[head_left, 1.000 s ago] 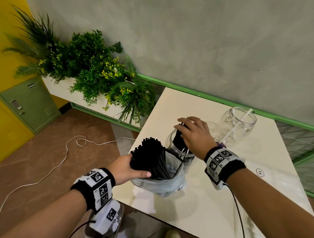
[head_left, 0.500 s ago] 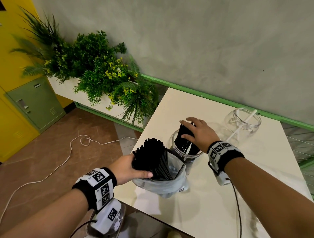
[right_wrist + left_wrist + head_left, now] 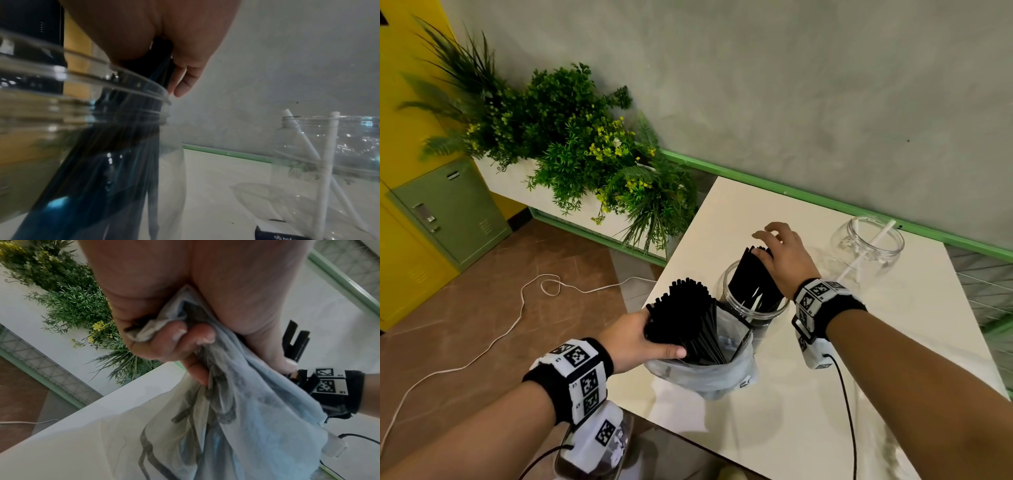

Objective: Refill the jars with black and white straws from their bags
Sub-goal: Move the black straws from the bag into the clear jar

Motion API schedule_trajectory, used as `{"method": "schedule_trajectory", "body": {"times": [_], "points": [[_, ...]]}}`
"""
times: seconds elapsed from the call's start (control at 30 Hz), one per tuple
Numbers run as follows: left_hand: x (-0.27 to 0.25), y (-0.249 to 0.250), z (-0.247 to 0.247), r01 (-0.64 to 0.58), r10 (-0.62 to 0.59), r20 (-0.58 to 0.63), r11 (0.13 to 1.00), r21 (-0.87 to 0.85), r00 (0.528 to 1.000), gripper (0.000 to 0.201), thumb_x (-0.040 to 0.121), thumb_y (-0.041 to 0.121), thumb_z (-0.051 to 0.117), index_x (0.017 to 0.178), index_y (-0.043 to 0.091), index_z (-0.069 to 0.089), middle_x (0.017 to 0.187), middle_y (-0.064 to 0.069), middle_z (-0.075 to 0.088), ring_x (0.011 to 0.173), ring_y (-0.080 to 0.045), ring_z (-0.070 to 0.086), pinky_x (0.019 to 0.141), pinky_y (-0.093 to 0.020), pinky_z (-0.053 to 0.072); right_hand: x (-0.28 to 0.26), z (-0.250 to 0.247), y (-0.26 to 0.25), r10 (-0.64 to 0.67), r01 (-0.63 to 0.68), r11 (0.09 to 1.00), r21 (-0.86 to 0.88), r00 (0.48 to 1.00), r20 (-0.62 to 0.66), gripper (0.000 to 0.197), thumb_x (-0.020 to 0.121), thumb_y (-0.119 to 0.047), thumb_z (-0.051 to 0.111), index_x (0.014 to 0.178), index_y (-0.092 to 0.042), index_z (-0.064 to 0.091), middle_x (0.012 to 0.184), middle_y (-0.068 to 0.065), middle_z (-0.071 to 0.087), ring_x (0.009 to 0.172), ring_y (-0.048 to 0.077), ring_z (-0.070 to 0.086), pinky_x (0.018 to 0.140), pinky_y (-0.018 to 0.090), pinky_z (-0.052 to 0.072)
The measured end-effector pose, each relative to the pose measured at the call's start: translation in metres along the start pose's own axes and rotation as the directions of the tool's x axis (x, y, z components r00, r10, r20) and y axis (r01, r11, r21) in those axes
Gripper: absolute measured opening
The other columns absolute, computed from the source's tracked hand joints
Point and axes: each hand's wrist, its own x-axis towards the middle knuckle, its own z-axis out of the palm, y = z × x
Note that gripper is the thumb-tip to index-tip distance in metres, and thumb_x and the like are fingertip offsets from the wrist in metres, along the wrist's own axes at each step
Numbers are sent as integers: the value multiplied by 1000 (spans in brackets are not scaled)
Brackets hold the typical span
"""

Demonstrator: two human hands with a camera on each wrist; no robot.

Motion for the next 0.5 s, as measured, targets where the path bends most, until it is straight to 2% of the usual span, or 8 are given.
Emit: {"method": "schedule_trajectory", "body": {"times": [0.07, 0.1, 0.17, 0.27, 0.33, 0.37, 0.43, 0.5], "points": [[-1, 2, -1, 5, -5, 2, 1000, 1, 1000, 115, 31, 92, 57, 123, 23, 53, 111, 14, 60, 103, -5, 57, 75, -9, 41, -2, 0, 2, -6, 6, 1000, -27, 1000, -27, 39, 96, -40, 48, 127, -18, 56, 137, 10, 44, 121, 33, 39, 100, 48, 40], [-2, 3, -2, 5, -5, 2, 1000, 1, 1000, 114, 31, 91, 57, 123, 24, 53, 110, 14, 60, 103, -4, 56, 73, -8, 40, -3, -1, 2, 8, -9, 999, -32, 1000, -19, 48, 93, -49, 41, 129, -20, 54, 138, 8, 44, 125, 32, 36, 102, 49, 38], [-3, 3, -2, -4, 4, 1, 1000, -3, 1000, 112, 33, 90, 59, 124, 24, 53, 111, 14, 61, 104, -5, 57, 75, -10, 40, -5, -4, 0, 33, -34, 999, -35, 999, -24, 60, 89, -58, 29, 133, -23, 51, 140, 4, 45, 131, 28, 31, 106, 47, 32], [-4, 4, 0, -4, 4, -8, 1000, -11, 1000, 94, 46, 76, 68, 123, 24, 53, 109, 14, 60, 104, -5, 56, 75, -10, 40, -10, -19, -17, 5, -1, 1000, 24, 987, -161, 54, 92, -52, 36, 134, -21, 50, 139, 3, 46, 130, 25, 30, 107, 42, 28], [-5, 5, 1, -1, 1, -29, 1000, 8, 1000, 78, 58, 62, 74, 123, 24, 54, 107, 15, 58, 104, -6, 55, 76, -13, 39, -23, -28, -37, -17, 64, 980, 189, 970, -243, 52, 92, -49, 41, 129, -16, 55, 128, 5, 52, 120, 23, 41, 104, 37, 36], [-4, 5, 1, 0, 1, -35, 1000, 19, 999, 73, 62, 58, 74, 123, 24, 54, 106, 15, 58, 104, -6, 56, 75, -13, 39, -34, -30, -49, -27, 97, 949, 301, 973, -228, 51, 91, -49, 44, 126, -13, 56, 122, 5, 54, 114, 19, 47, 99, 35, 41], [-5, 5, 1, 9, -8, -34, 1000, 20, 999, 68, 61, 60, 73, 118, 27, 55, 104, 14, 59, 103, -7, 57, 73, -11, 40, -62, -26, -74, -53, 82, 857, 508, 996, -71, 57, 85, -52, 54, 130, -17, 51, 120, -1, 51, 109, 9, 52, 92, 27, 47], [-6, 5, 0, 8, -8, -22, 1000, -4, 1000, 71, 49, 76, 67, 105, 34, 55, 98, 15, 62, 97, -6, 60, 69, -9, 41, -89, -10, -92, -93, 0, 809, 588, 987, 128, 79, 74, -60, 66, 140, -26, 37, 133, -6, 39, 117, 4, 46, 96, 21, 43]]}}
